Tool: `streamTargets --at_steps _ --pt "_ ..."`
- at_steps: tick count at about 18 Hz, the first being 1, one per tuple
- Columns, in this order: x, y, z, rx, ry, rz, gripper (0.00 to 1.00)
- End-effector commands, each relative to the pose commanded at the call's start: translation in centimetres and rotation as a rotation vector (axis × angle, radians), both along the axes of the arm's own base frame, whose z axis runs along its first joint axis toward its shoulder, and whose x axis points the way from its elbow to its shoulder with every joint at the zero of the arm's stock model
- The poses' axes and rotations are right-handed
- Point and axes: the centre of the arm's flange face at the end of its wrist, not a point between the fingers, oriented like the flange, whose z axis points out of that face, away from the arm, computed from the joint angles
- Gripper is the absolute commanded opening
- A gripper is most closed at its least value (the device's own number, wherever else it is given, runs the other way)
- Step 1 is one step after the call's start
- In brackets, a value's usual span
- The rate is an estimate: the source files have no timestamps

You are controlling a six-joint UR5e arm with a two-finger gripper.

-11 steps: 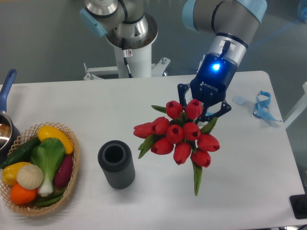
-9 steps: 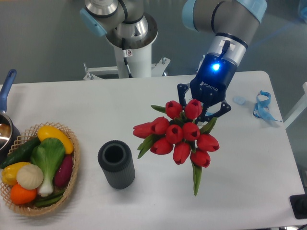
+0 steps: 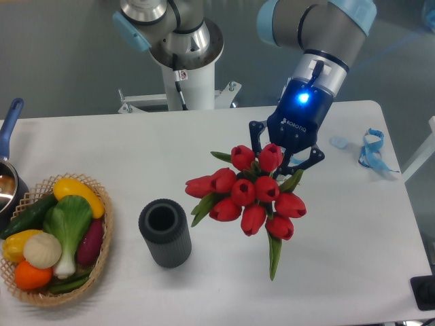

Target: Insert the flowers into the vase

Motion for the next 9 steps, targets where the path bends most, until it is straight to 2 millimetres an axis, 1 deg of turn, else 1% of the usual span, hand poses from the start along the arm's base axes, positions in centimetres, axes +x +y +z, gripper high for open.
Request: streamTargets --at_steps 7,9 --pt "-0.04 0.34 -0.61 0.004 -0.013 -0.009 0.11" --pt "-0.21 0.55 -0.88 0.037 -0.035 -0.028 0.11"
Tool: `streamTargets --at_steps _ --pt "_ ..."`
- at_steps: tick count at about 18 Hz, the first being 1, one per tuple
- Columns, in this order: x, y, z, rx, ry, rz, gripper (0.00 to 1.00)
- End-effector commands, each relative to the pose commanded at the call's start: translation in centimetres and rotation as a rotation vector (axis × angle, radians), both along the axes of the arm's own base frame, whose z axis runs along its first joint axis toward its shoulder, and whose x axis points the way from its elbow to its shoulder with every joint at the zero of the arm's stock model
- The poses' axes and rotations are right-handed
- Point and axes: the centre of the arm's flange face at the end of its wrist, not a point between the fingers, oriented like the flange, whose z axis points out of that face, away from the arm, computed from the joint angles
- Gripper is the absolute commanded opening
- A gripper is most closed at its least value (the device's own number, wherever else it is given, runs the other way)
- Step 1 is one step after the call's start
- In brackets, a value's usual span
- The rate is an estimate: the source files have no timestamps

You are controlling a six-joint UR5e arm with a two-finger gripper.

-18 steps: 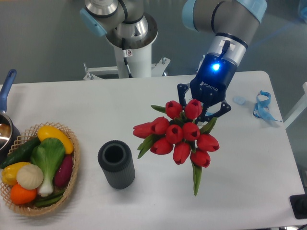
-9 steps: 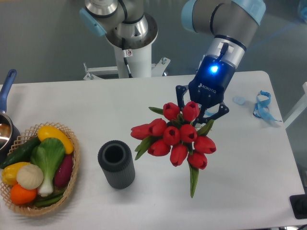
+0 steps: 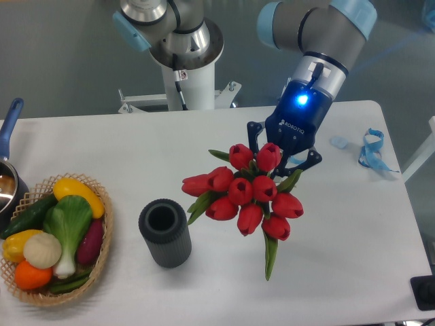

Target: Insert the flowers into the vase

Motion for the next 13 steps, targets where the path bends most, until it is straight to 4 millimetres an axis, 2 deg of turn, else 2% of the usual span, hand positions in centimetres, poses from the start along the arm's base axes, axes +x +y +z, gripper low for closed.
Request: streamTargets --at_steps 5,11,13 --pt "0.4 0.7 -0.9 0.139 -0.045 -0.091 0.11" --pt "2.9 2.7 -2.4 0.373 -0.109 -0.243 0.11" --pt "4.4 3.9 -2.7 0.438 -0.092 -0.300 0.11"
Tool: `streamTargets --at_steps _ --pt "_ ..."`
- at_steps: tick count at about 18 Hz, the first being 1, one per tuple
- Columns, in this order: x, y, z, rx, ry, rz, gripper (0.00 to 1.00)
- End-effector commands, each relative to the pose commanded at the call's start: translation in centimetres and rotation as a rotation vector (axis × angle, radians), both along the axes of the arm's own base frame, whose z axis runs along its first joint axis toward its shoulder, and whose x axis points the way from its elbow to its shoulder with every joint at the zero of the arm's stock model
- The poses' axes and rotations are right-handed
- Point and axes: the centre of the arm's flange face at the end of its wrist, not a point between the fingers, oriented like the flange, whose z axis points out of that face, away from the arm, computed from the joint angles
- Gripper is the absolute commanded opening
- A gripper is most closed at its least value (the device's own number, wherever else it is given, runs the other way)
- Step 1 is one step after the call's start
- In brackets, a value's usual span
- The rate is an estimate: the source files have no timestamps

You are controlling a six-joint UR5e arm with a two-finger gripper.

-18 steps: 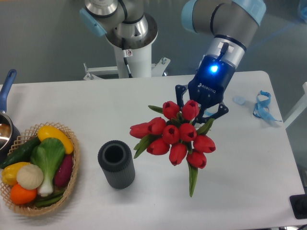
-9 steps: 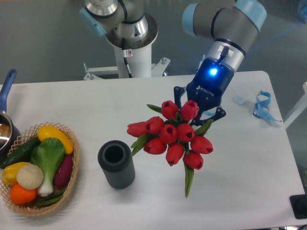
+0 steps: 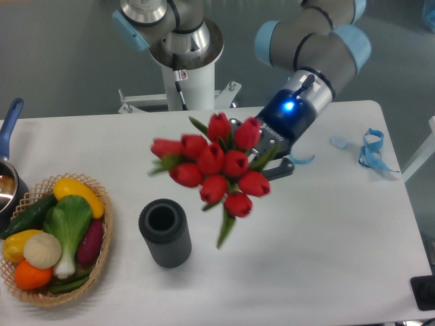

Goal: Insert the flowers into the vase
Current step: 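Carry the tulip bouquet over the black vase, stems pointing down, then lower the tulip stems into the black vase opening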

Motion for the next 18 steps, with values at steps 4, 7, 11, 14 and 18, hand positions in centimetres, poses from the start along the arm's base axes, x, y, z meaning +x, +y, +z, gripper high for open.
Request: streamTargets --at_steps 4,7,11,14,18 --pt "2.8 1.6 -0.8 0.030 -0.006 -0.056 0.11" --pt "3.9 2.0 -1.3 0.025 -0.018 -0.072 0.11" --pt "5.1 2.8 -1.7 0.021 -0.025 -0.095 0.11" --pt "5.6 3.1 -2.2 0.015 -0.033 -0.104 0.11" --pt "5.8 3.0 -3.4 0.006 -0.041 -0.104 0.11"
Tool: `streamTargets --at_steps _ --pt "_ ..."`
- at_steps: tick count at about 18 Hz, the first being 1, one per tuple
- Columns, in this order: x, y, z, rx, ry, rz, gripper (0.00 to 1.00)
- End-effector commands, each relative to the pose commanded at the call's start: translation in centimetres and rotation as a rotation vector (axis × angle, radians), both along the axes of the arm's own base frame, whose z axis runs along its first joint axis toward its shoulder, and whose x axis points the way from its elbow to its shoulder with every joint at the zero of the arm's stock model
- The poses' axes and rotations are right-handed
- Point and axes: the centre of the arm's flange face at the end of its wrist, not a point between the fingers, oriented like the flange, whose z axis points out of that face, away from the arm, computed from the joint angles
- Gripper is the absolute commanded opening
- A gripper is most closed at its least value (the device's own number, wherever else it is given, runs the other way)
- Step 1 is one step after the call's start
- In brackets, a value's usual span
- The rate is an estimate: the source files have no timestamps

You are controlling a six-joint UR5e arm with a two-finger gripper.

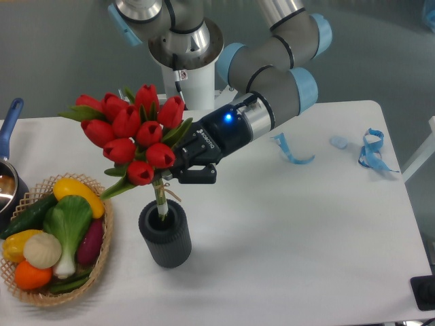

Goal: Insert the flowers into the vase
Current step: 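Lower the tulip stems into the black vase opening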

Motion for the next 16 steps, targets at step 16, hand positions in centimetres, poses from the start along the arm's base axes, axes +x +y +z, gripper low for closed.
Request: streamTargets --at_steps 16 --pt "-0.2 1.1 -7.2 -0.071 -0.003 -0.006 0.15"
